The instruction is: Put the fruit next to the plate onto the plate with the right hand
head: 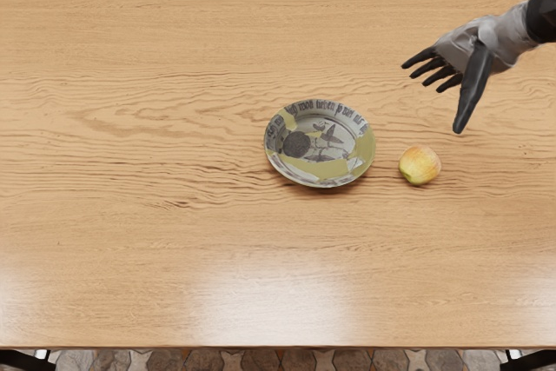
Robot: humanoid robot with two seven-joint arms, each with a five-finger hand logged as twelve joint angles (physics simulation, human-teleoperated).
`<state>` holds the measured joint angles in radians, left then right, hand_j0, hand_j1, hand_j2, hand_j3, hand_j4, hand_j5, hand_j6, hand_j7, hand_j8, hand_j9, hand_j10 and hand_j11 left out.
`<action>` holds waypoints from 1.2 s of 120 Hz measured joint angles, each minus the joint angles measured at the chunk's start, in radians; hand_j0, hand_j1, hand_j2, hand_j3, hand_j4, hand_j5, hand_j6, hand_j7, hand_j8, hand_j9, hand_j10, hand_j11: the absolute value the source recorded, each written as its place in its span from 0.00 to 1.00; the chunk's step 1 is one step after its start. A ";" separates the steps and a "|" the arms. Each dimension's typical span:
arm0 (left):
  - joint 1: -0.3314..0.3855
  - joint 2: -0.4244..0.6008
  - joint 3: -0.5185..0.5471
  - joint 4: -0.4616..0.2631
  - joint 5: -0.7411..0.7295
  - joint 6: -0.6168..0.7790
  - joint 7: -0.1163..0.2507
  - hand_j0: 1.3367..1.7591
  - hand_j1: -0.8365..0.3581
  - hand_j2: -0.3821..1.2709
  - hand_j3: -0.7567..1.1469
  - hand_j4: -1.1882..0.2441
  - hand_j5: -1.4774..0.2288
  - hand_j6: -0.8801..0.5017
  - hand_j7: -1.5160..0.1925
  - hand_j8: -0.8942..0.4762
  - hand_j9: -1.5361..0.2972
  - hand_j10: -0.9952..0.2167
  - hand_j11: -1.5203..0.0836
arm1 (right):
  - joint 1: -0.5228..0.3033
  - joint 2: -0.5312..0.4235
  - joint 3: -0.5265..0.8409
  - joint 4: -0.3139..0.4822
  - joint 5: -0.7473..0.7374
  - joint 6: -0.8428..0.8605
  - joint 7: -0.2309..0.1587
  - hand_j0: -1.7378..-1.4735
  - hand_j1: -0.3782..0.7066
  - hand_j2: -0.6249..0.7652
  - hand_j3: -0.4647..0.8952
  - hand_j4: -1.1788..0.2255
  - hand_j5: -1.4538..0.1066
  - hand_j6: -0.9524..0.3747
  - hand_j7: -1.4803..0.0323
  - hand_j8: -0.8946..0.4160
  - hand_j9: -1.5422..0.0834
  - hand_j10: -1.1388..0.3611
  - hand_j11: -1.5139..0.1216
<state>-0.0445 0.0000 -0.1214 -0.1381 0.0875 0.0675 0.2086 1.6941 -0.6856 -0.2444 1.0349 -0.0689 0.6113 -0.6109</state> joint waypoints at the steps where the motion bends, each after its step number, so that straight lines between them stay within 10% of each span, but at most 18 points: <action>1: 0.000 0.000 0.000 0.000 0.000 0.000 0.000 0.76 0.99 0.23 0.40 0.83 0.87 0.64 0.89 0.65 0.84 0.82 0.95 | 0.015 0.009 -0.017 0.010 -0.001 0.000 0.000 0.30 0.03 0.45 0.34 0.84 0.93 0.72 0.98 0.68 0.95 0.76 0.93; 20: 0.000 0.000 0.000 0.000 0.000 0.000 0.000 0.76 0.99 0.23 0.40 0.83 0.87 0.64 0.89 0.65 0.84 0.82 0.95 | 0.236 0.224 -0.309 0.122 0.004 0.000 0.000 0.30 0.03 0.45 0.34 0.84 0.93 0.72 0.98 0.68 0.95 0.76 0.93; 57: 0.000 0.000 0.000 0.000 0.000 0.000 0.000 0.76 0.99 0.23 0.40 0.83 0.87 0.64 0.89 0.65 0.84 0.82 0.95 | 0.330 0.360 -0.526 0.236 0.000 -0.218 0.000 0.30 0.03 0.45 0.34 0.84 0.93 0.72 0.98 0.68 0.95 0.76 0.93; 144: 0.000 0.000 0.000 0.000 0.000 0.000 0.000 0.76 0.99 0.23 0.40 0.83 0.87 0.64 0.89 0.65 0.84 0.82 0.95 | 0.202 0.378 -0.630 0.554 -0.001 -1.169 0.000 0.30 0.03 0.45 0.34 0.84 0.93 0.72 0.98 0.68 0.95 0.76 0.93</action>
<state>-0.0445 0.0000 -0.1212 -0.1381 0.0874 0.0675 0.2086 1.8966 -0.3072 -0.8742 1.5888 -0.0702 -0.5573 -0.6109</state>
